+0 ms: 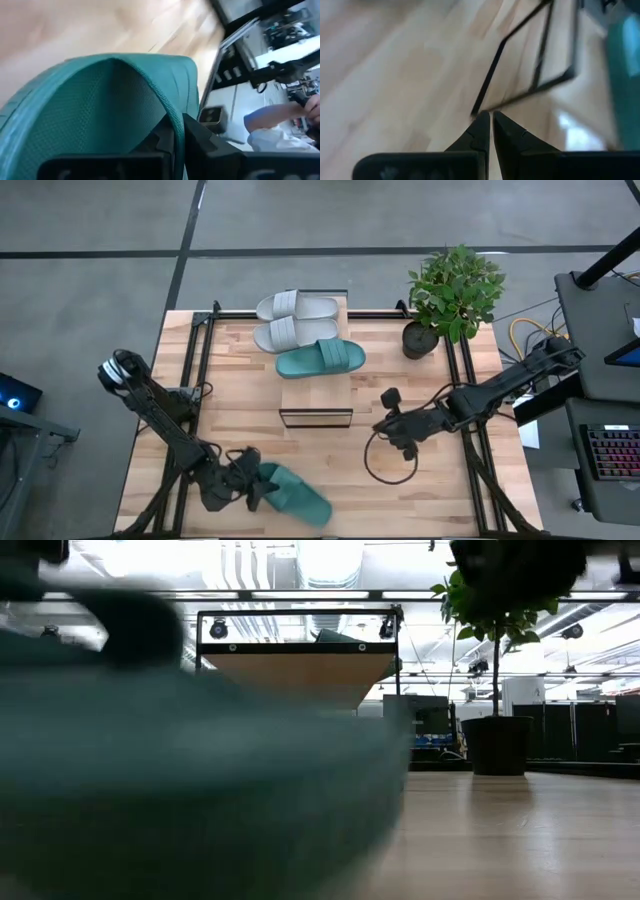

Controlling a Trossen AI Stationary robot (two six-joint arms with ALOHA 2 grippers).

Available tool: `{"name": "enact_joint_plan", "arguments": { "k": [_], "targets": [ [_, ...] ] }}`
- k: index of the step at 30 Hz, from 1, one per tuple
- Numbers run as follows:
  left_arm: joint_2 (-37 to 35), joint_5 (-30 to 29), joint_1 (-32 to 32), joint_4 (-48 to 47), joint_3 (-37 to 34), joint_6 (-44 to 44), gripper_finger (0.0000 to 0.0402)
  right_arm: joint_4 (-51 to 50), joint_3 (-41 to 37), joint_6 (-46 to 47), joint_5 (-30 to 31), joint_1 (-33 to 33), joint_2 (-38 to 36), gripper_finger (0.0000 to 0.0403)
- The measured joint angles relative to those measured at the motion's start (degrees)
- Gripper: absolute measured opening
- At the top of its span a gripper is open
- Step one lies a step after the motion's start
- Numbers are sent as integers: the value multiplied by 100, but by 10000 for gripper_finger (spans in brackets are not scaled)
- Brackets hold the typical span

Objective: Pick and place slides into the shelf
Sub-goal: Put the blue slide on the shelf

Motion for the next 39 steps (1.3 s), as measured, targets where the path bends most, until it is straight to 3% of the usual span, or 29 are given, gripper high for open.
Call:
{"name": "enact_joint_plan", "arguments": {
  "k": [7,18,25,29,33,39],
  "targets": [
    [-507,-814,0,-56,256,1738,1,-47,864,82,-1,2,1,13],
    [-996,-2487,9,115,268,4800,0,-47,1618,-2029,-3,593,5,13],
    [-1102,-2932,11,1117,268,6934,0,-6,1934,-757,-5,737,7,21],
    [-1052,-3032,11,2121,266,8421,0,3,1859,-546,-433,737,4,55],
    [-1025,-3030,11,2618,268,9256,0,-16,1654,-498,-777,739,11,107],
    [-1032,-3031,115,2689,268,9827,0,738,1557,-404,22,665,9,187]
  ]
}}
